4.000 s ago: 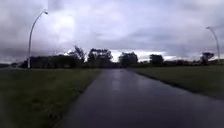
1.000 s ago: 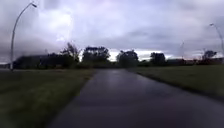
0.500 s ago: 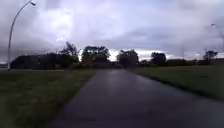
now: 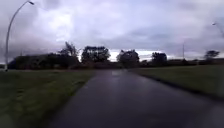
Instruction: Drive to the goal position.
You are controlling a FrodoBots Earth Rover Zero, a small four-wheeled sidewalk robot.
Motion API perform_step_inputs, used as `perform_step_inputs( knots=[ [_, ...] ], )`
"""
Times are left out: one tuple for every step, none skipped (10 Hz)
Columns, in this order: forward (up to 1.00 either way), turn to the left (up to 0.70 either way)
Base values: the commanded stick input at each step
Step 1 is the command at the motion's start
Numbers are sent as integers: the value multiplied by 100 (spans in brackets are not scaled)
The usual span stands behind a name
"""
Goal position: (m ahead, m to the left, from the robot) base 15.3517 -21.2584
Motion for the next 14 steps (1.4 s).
perform_step_inputs(
  knots=[
    [70,0],
    [70,0],
    [70,0],
    [70,0],
    [70,0],
    [70,0],
    [70,0],
    [70,0],
    [70,0],
    [70,0],
    [70,0],
    [70,0],
    [70,0],
    [70,0]
  ],
)
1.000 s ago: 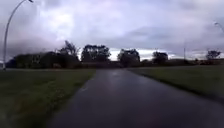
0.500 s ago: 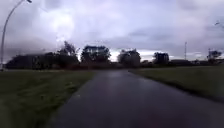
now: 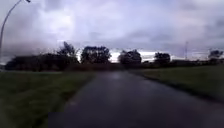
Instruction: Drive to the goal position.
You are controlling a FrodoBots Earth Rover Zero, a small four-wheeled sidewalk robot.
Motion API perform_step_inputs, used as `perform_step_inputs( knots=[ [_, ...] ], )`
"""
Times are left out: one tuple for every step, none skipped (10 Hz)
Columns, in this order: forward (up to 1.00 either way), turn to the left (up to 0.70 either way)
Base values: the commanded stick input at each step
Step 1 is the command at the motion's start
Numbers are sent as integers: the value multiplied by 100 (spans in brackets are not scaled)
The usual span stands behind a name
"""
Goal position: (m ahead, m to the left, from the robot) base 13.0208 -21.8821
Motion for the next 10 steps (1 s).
perform_step_inputs(
  knots=[
    [70,0],
    [70,0],
    [70,0],
    [70,0],
    [70,0],
    [70,0],
    [70,0],
    [70,0],
    [70,0],
    [70,0]
  ],
)
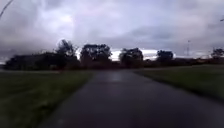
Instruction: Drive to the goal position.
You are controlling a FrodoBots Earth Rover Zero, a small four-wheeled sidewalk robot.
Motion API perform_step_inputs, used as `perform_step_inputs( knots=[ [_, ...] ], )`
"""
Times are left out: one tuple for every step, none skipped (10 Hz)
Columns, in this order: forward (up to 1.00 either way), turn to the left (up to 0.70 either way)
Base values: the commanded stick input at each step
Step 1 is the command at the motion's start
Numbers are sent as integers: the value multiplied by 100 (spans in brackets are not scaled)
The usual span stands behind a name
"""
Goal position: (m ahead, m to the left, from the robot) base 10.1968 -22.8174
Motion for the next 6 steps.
perform_step_inputs(
  knots=[
    [70,0],
    [70,0],
    [70,0],
    [70,0],
    [70,0],
    [70,0]
  ],
)
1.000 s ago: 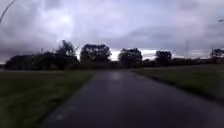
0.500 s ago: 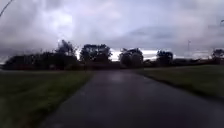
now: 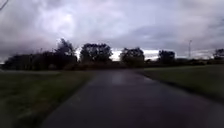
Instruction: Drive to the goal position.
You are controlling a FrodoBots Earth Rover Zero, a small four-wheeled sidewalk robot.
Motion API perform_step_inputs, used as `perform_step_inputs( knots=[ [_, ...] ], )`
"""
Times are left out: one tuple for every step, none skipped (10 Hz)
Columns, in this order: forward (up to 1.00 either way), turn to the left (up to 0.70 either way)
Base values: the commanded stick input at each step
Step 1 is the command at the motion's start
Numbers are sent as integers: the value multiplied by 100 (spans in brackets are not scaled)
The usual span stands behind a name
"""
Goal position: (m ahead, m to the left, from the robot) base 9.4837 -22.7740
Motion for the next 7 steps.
perform_step_inputs(
  knots=[
    [70,0],
    [70,0],
    [70,0],
    [70,0],
    [70,0],
    [70,0],
    [70,0]
  ],
)
